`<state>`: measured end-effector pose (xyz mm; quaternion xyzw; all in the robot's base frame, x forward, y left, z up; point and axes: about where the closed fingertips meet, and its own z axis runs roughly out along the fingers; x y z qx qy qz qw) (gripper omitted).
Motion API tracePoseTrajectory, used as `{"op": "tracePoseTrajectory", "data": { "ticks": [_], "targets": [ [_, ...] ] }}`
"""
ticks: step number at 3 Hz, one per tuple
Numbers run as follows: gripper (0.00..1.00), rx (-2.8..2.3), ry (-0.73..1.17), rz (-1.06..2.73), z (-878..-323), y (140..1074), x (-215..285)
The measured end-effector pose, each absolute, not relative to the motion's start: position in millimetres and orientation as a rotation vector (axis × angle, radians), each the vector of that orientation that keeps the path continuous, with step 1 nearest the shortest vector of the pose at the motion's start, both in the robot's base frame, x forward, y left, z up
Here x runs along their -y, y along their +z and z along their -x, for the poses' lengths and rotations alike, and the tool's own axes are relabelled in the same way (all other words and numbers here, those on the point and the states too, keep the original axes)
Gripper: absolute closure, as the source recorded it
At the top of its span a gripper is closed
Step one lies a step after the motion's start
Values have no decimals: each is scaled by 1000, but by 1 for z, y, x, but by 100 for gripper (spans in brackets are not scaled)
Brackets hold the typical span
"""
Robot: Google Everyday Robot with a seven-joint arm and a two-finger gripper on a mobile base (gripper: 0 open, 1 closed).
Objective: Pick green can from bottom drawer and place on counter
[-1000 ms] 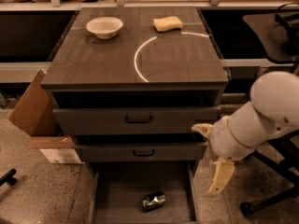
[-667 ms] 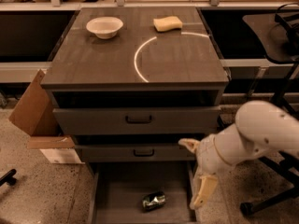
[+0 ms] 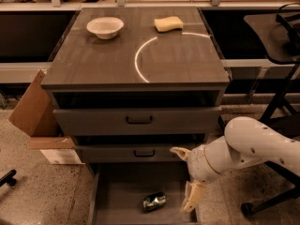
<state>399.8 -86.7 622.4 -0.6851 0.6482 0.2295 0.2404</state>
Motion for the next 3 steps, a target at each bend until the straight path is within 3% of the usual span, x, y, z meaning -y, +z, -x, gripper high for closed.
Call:
{"op": "tracePoseTrajectory", "data": {
  "ticks": [2, 3],
  "targets": [
    [0, -1700, 631, 1903, -414, 572, 87],
    [0, -1630, 655, 1934, -428, 502, 94]
  ]
}}
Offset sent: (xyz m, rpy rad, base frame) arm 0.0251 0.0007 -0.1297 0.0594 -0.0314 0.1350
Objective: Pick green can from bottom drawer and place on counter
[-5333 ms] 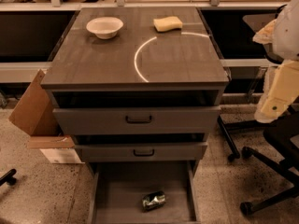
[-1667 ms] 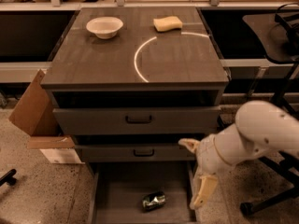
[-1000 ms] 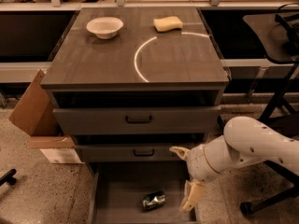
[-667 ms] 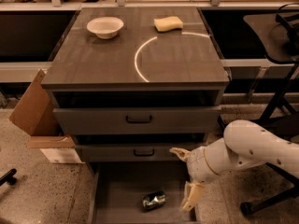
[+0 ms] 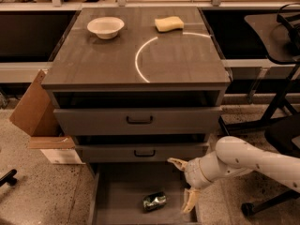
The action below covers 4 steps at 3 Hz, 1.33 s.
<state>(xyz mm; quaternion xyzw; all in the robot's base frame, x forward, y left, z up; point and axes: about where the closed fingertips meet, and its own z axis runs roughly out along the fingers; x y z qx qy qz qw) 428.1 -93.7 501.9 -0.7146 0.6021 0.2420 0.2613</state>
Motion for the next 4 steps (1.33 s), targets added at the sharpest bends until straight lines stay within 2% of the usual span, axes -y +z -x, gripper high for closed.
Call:
{"op": "tracePoseTrajectory", "data": {
  "ticks": [1, 4],
  "targets": [
    [0, -1585, 758, 1929, -425, 419, 87],
    [0, -1546, 802, 1963, -429, 396, 77]
  ]
}}
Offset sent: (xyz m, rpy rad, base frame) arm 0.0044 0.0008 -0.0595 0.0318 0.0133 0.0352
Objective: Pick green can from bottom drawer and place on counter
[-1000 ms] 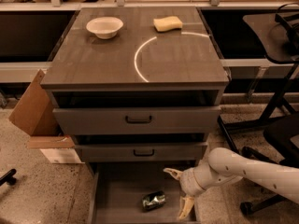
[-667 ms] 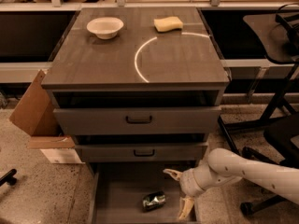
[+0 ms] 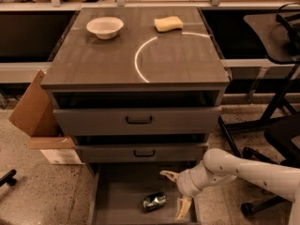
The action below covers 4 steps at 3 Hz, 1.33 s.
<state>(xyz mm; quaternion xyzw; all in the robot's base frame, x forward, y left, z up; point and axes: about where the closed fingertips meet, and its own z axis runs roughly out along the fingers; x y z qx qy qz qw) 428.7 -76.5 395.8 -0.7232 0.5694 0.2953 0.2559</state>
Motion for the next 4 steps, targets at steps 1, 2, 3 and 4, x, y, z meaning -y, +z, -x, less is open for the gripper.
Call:
{"op": "tracePoseTrajectory", "data": {
  "ticks": [1, 2, 3, 4],
  "targets": [
    [0, -1522, 813, 1999, -431, 385, 76],
    [0, -1496, 811, 2044, -430, 369, 74],
    [0, -1536, 778, 2039, -436, 323, 58],
    [0, -1528, 777, 2029, -441, 314, 59]
  ]
}}
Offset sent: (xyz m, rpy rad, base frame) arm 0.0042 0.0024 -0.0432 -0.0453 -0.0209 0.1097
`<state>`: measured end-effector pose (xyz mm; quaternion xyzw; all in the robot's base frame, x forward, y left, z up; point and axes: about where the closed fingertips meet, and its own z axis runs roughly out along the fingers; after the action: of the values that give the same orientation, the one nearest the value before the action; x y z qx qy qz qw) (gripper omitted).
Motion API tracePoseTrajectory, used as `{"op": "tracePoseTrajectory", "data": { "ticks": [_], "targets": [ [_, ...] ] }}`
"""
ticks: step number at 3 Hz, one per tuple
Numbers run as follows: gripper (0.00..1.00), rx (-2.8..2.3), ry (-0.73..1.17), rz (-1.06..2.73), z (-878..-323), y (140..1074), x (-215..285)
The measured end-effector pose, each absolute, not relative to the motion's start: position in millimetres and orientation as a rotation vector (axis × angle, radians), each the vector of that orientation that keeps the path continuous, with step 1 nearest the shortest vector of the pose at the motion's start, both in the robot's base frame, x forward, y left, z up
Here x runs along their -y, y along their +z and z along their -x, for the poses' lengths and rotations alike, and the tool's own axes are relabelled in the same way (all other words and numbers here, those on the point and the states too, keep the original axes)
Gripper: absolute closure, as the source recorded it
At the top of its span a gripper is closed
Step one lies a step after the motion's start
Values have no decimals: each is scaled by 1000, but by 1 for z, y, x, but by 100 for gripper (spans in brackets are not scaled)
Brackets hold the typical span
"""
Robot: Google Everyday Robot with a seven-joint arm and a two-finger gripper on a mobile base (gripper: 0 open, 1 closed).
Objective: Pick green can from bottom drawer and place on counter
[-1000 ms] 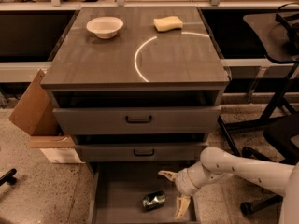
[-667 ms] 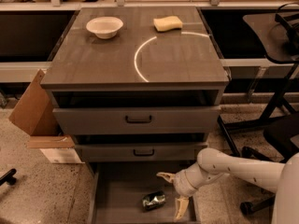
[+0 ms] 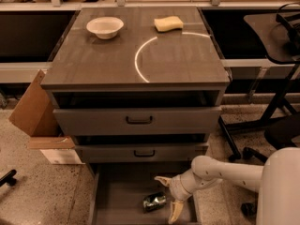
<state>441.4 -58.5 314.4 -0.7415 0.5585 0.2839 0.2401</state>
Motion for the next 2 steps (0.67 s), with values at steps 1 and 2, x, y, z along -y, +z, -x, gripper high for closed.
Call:
{"op": "tracePoseTrajectory", "data": {
  "ticks": [1, 2],
  "targets": [
    [0, -1506, 790, 2009, -451, 294, 63],
    [0, -1454, 776, 1967, -494, 243, 59]
  ]
}}
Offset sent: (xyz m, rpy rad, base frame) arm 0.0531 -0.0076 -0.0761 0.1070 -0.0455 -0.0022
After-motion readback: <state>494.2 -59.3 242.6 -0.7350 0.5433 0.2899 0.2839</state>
